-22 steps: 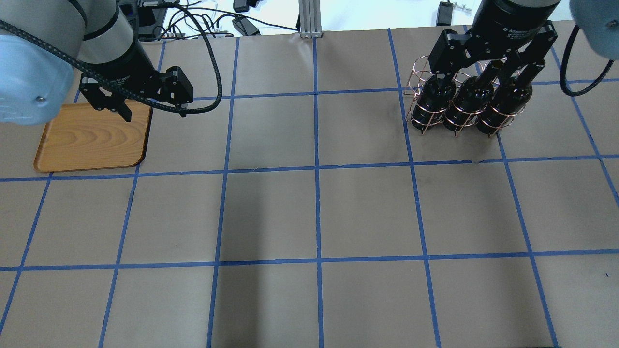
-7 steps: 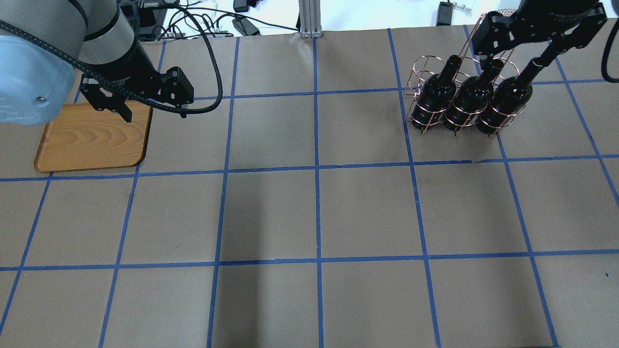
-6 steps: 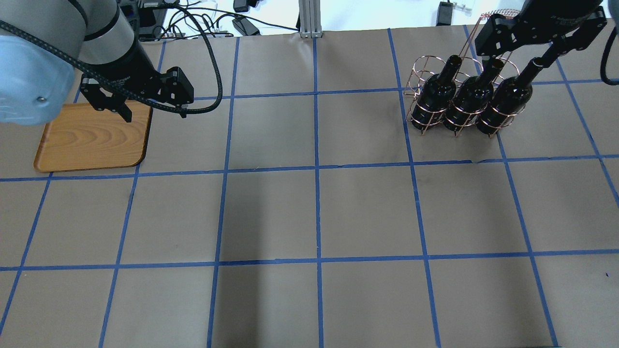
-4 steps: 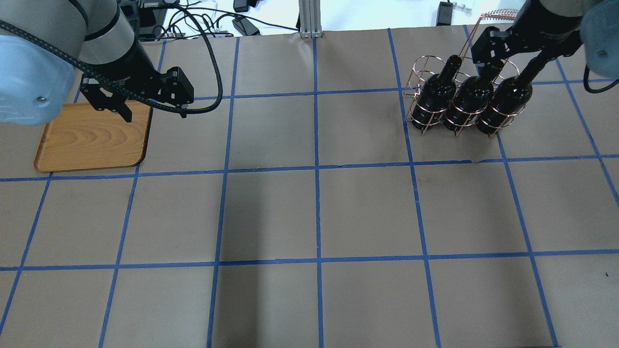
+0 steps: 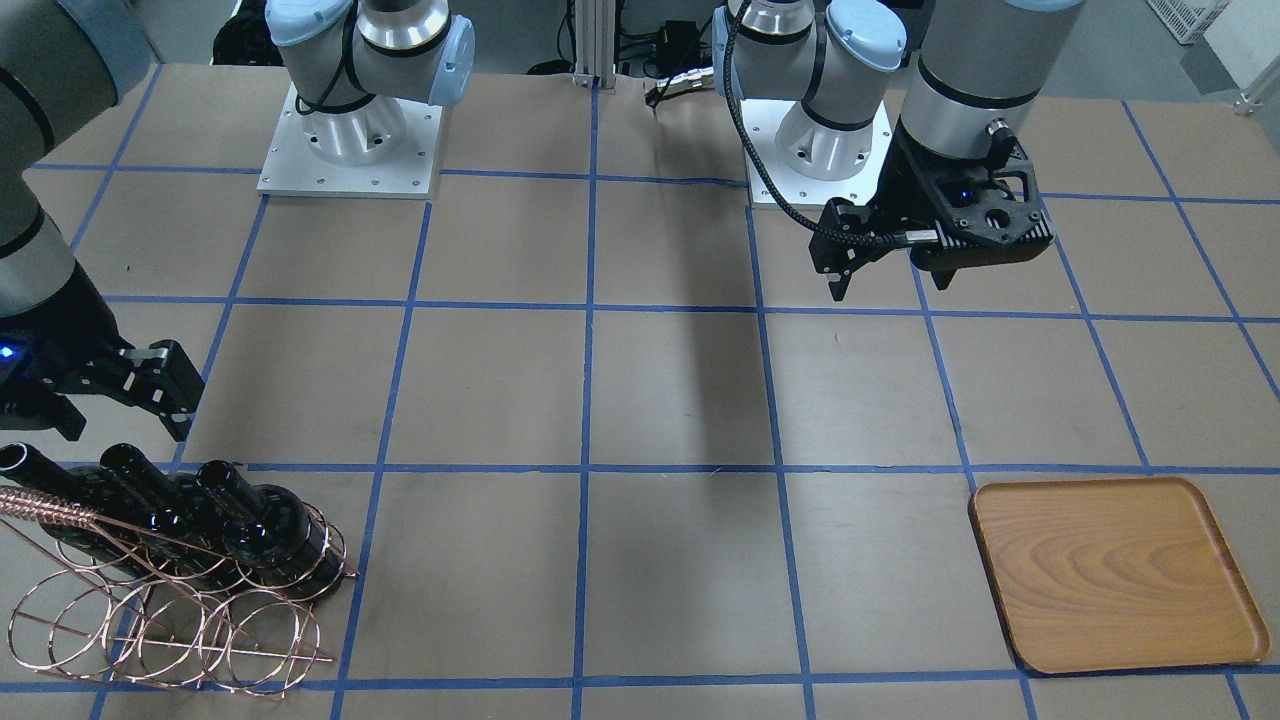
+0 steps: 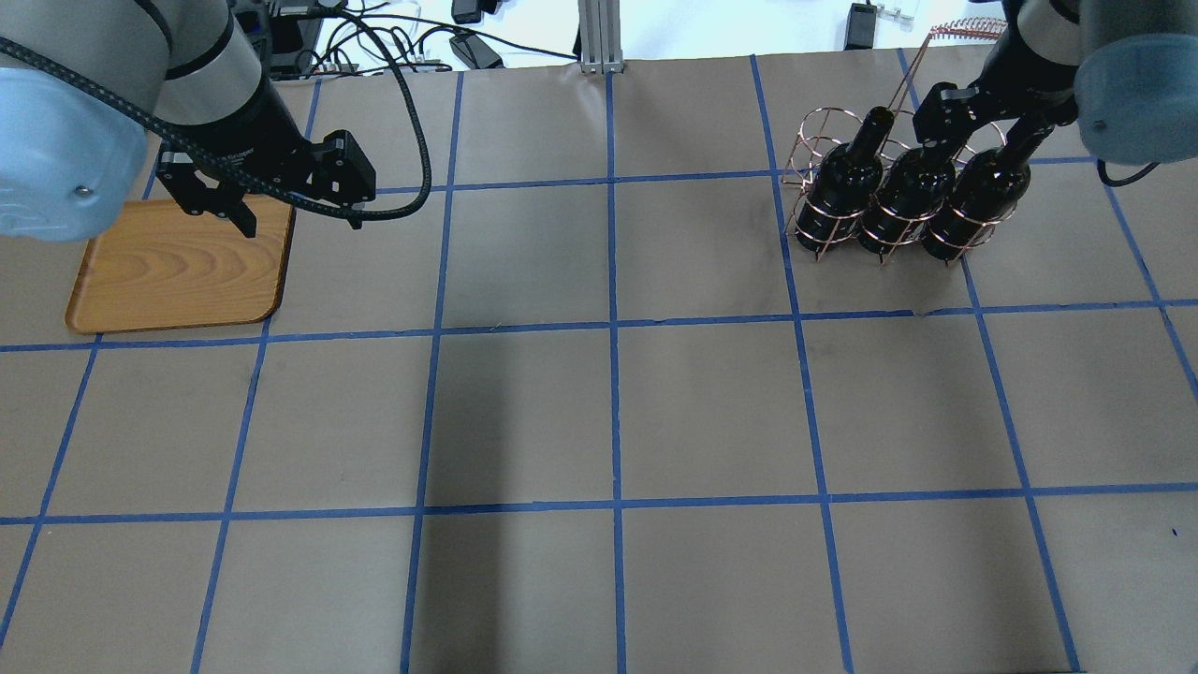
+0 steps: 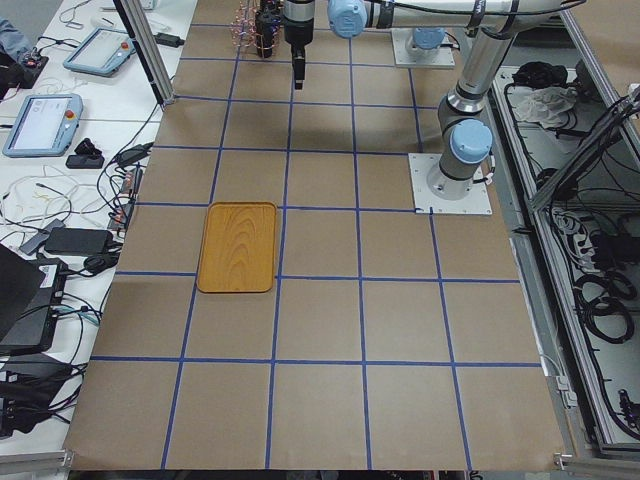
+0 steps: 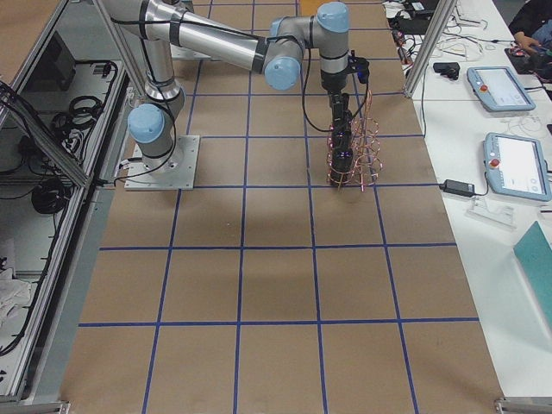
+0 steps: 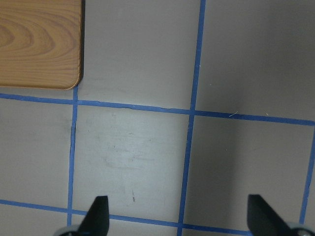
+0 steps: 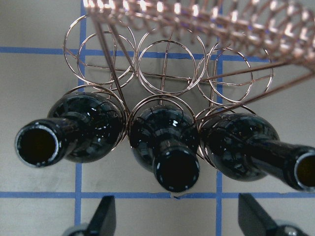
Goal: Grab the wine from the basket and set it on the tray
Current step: 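Close the right gripper on the neck of the nearest dark bottle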
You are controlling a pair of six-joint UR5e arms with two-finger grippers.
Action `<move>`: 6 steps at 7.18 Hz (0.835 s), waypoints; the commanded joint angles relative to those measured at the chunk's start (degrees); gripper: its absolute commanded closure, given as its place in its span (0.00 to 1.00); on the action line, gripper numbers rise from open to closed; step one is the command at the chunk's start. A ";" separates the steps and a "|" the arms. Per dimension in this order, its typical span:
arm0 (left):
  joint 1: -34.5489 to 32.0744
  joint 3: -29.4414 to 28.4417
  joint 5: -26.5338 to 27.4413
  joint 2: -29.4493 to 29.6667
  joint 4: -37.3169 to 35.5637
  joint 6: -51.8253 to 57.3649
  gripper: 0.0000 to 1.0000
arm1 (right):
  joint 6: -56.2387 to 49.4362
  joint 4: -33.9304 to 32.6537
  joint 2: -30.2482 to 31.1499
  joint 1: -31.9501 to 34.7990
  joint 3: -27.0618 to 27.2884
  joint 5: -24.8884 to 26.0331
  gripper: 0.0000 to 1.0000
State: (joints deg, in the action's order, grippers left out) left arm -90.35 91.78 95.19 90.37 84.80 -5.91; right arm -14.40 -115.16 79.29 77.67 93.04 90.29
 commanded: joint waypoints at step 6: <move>0.00 0.33 0.09 0.16 0.01 -0.07 0.00 | 0.08 -4.19 -2.65 -0.06 -0.14 -1.69 0.44</move>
State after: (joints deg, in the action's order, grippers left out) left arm -90.35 91.96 95.31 90.52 84.89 -6.01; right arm -14.36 -119.28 76.65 77.61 92.90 88.66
